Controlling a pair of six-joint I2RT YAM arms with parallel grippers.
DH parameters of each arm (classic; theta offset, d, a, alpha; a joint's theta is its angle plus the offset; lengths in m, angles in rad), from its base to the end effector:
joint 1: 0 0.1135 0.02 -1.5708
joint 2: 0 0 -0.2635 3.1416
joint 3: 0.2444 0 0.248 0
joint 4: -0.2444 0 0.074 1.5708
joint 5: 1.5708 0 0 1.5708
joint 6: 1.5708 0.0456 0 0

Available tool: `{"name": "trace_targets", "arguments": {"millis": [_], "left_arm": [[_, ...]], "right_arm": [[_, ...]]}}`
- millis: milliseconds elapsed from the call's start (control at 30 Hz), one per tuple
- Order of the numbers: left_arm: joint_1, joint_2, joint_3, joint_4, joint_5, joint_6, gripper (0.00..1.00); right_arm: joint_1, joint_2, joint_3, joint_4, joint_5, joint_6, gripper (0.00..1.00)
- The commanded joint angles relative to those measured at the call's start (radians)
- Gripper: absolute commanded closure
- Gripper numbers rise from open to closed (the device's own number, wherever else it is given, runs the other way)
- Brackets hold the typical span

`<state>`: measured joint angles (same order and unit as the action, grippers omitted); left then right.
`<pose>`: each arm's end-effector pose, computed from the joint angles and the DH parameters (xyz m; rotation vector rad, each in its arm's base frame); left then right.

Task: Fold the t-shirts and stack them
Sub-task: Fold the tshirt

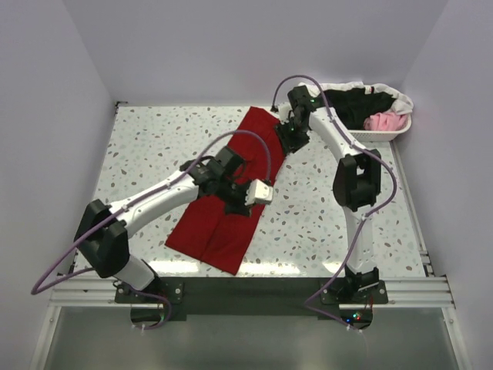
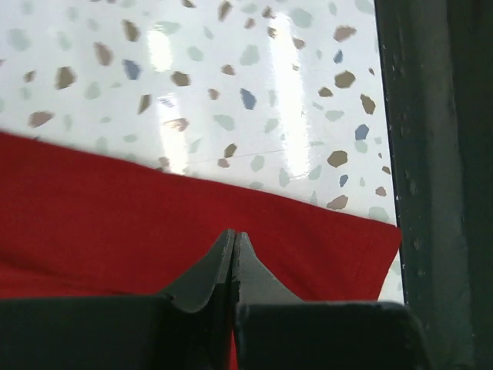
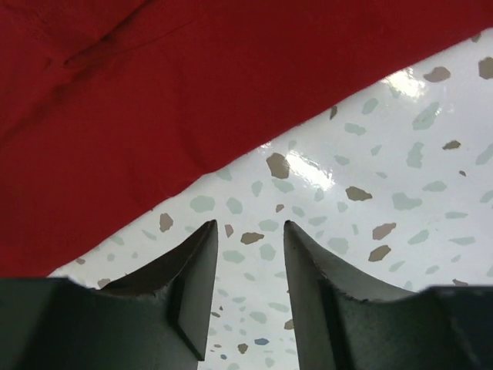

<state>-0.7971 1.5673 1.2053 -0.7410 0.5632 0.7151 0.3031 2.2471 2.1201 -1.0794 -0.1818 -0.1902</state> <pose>0.2035 -0.2431 0.2474 1.9115 1.7661 -0.7758 0.4495 0.1492 0.2370 -0.7227 2.6796 0.2814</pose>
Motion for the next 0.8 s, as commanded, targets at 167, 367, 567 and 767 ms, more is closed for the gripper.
{"name": "trace_targets", "arguments": {"millis": [167,367,567,767], "left_arm": [[0.352,-0.136,-0.058,0.116,0.256,-0.247,1.0],[0.518,-0.196,-0.137,0.176,0.245,-0.305,1.0],[0.549,-0.187,-0.205,0.18,0.222,-0.238,1.0],[0.535,-0.135,-0.245,0.221,0.164,-0.201,1.0]], "right_arm": [[0.102,0.135,0.037,0.118,0.203,-0.023,0.69],[0.113,0.239,0.083,0.2,0.422,-0.129,0.79],[0.137,0.376,0.205,0.412,0.576,-0.331,0.79],[0.162,0.445,0.236,0.755,0.628,-0.491,0.75]]}}
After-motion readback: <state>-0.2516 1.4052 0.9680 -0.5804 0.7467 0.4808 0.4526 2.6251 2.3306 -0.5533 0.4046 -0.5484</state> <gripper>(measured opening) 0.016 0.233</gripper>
